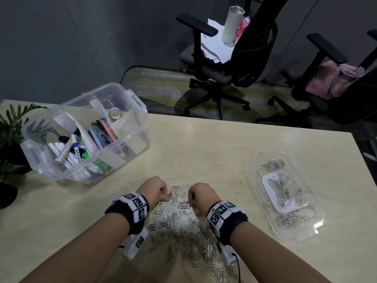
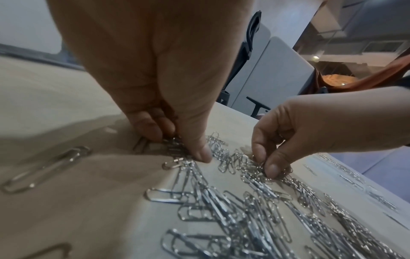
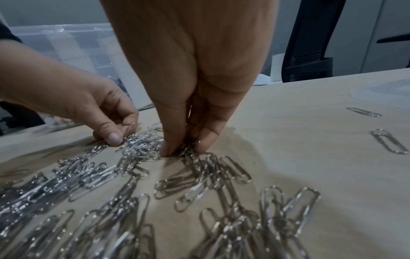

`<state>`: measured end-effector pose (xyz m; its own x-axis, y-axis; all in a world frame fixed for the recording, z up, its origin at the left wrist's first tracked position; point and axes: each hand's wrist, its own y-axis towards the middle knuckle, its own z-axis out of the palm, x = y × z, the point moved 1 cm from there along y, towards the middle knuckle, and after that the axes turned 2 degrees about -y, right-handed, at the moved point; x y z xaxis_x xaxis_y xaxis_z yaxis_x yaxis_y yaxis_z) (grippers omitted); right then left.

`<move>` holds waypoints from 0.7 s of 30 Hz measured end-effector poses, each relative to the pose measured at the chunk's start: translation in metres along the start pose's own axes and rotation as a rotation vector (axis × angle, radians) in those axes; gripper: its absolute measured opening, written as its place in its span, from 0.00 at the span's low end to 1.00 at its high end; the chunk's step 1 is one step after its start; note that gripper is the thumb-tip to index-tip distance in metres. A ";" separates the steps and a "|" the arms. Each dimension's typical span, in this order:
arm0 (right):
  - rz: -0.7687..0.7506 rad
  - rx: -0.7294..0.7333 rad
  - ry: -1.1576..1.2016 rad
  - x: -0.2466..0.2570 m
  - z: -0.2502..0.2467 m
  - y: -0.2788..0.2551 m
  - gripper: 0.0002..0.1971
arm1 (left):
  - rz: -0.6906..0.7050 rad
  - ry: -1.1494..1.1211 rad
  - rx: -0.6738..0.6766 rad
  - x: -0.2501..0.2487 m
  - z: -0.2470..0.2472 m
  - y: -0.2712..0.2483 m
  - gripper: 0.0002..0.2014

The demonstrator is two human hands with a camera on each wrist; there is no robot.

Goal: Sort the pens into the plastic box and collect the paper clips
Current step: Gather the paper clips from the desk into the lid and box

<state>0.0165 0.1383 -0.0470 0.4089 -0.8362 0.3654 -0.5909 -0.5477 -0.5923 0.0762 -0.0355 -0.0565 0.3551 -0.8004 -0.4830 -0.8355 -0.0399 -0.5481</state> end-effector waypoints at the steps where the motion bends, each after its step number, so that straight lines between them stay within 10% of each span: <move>1: 0.011 0.003 -0.003 0.001 0.000 0.000 0.07 | 0.005 0.010 -0.014 0.000 0.000 -0.001 0.07; 15: 0.050 0.012 -0.060 0.002 0.003 -0.005 0.08 | 0.064 -0.113 -0.239 0.010 -0.005 -0.017 0.12; 21: 0.040 0.045 -0.012 0.004 -0.002 -0.004 0.08 | 0.009 -0.084 -0.123 0.026 -0.002 -0.028 0.12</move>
<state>0.0187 0.1372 -0.0414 0.3938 -0.8568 0.3328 -0.5753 -0.5121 -0.6378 0.1078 -0.0561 -0.0524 0.3768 -0.7485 -0.5458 -0.8821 -0.1101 -0.4580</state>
